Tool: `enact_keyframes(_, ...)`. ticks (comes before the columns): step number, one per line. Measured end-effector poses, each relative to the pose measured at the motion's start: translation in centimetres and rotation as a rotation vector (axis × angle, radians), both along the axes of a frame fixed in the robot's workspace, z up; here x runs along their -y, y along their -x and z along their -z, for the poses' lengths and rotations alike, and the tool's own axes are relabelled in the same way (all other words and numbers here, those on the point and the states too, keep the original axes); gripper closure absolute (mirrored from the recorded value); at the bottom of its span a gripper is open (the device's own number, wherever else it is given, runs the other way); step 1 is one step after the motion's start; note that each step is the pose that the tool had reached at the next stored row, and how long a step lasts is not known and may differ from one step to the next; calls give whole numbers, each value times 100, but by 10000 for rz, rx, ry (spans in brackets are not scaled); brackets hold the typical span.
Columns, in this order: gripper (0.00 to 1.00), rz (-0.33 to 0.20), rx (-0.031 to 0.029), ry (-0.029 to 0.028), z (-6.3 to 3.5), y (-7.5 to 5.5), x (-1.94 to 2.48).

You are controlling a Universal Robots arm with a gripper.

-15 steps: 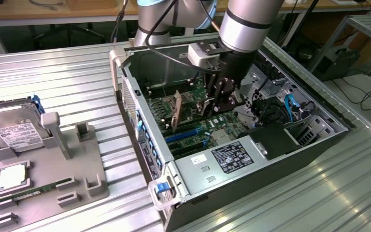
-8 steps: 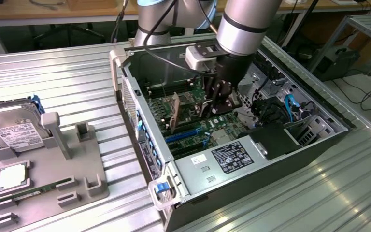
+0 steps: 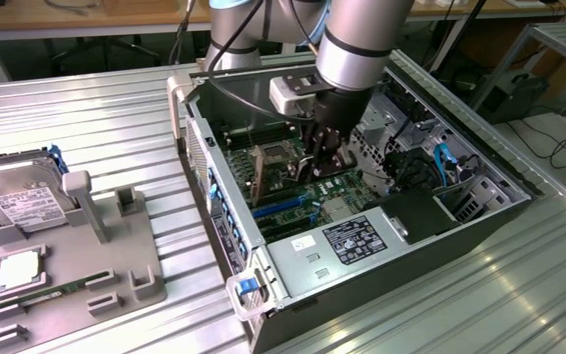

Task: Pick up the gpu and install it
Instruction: 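Insert the gpu into the slot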

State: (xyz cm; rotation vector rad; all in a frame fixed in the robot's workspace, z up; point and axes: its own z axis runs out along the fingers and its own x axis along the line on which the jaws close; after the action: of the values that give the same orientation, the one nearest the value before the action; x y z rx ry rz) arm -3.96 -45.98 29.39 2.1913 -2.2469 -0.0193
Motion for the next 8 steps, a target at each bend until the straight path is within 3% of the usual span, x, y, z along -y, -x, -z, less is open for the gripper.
enact_keyframes(2, 72, 0, 36, -3, 28, 28, -8)
enact_keyframes(8, 72, -1, 37, 0, 144, 63, -4)
